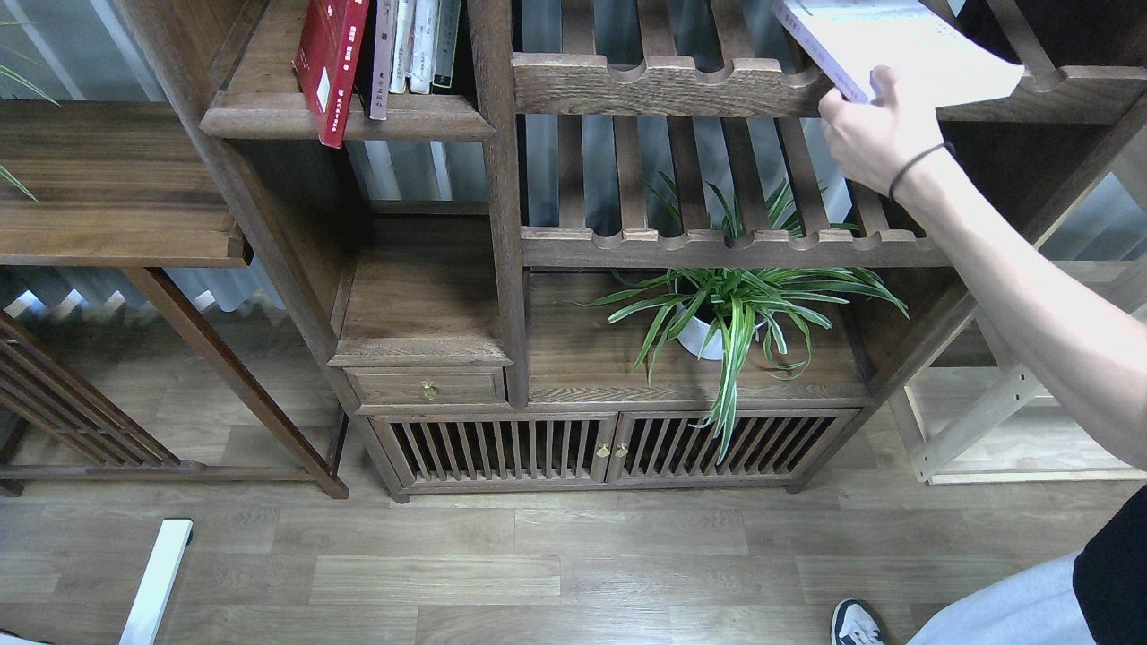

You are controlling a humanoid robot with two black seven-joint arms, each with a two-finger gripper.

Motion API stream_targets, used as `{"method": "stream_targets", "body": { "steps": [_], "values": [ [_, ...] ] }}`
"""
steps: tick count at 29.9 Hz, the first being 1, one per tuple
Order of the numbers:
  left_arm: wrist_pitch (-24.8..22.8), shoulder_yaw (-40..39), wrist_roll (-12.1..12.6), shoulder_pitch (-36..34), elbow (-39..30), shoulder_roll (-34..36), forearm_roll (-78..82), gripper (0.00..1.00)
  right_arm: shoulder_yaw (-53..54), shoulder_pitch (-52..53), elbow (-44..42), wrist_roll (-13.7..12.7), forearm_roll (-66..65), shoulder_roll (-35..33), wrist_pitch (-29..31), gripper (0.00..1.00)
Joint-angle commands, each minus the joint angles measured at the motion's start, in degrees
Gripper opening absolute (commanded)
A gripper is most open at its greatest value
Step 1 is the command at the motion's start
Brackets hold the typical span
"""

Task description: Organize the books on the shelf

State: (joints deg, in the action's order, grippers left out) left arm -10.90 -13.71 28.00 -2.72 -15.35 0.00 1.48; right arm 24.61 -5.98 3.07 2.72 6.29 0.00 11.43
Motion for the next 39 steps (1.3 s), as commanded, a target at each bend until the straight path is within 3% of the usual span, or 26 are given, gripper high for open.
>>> {"method": "stream_targets", "body": {
  "steps": [1, 39],
  "values": [
    [0.0, 0.0, 0.0, 0.0, 0.0, 0.0, 0.0, 0.99, 0.0, 0.0, 0.0, 0.0, 0.0, 0.0, 0.0, 1.00],
    [0.0, 0.0, 0.0, 0.0, 0.0, 0.0, 0.0, 0.99, 0.0, 0.0, 0.0, 0.0, 0.0, 0.0, 0.0, 1.00]
  ]
}}
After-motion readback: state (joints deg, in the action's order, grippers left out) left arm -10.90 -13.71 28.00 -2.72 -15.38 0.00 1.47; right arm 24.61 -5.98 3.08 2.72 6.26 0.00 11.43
